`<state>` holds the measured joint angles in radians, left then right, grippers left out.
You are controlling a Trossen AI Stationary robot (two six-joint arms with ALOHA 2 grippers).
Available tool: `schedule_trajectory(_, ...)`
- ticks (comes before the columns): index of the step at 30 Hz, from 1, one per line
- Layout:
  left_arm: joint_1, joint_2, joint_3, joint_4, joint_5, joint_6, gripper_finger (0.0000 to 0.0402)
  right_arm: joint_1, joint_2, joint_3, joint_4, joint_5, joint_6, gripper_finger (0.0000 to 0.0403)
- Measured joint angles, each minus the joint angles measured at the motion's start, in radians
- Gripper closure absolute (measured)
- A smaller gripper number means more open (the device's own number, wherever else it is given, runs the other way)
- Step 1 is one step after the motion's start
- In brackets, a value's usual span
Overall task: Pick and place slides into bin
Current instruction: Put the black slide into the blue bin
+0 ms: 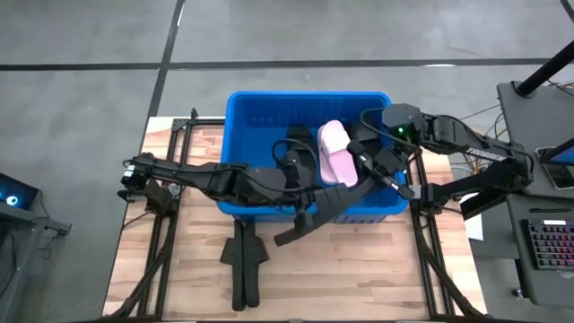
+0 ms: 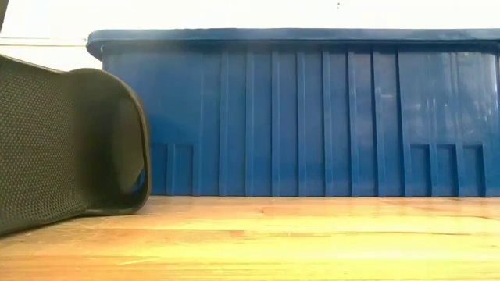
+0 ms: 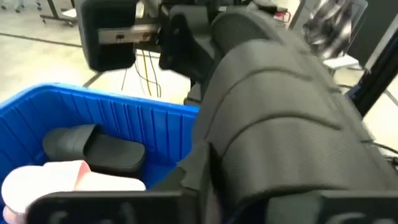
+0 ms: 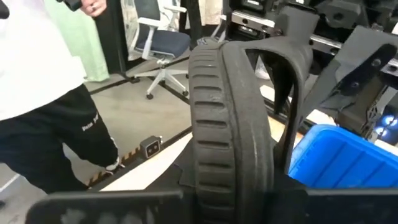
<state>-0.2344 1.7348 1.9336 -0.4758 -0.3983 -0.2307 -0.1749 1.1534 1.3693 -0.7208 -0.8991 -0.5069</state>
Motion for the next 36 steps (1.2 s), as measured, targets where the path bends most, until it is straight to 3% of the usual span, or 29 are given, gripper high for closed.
schedule_trajectory(7, 0.000, -0.001, -0.003, 0.004, 0.000, 0.010, 0.0227, 0.000, -0.011, -0.002, -0.023, -0.023, -0.005, 0.0367)
schedule_trajectory(13, 0.002, -0.017, -0.003, -0.024, 0.016, 0.013, 0.0122, -0.002, -0.037, -0.002, -0.169, -0.019, -0.052, 0.0367)
schedule_trajectory(17, 0.002, -0.053, -0.007, -0.032, 0.042, 0.009, 0.0088, -0.002, -0.076, -0.017, -0.209, -0.012, -0.059, 0.0367)
schedule_trajectory(22, 0.004, -0.105, -0.004, -0.015, 0.038, 0.001, 0.0082, -0.002, -0.155, -0.078, -0.183, -0.010, -0.059, 0.0367)
schedule_trajectory(26, 0.004, -0.115, -0.010, 0.015, 0.027, 0.002, 0.0082, -0.002, -0.240, -0.205, 0.090, -0.040, 0.000, 0.0367)
schedule_trajectory(32, 0.004, -0.121, -0.010, 0.066, 0.051, 0.009, 0.0082, -0.002, -0.315, -0.439, 0.700, -0.228, 0.219, 0.0367)
schedule_trajectory(36, 0.004, -0.120, -0.010, 0.088, 0.068, 0.006, 0.0082, -0.002, -0.310, -0.567, 1.004, -0.287, 0.385, 0.0368)
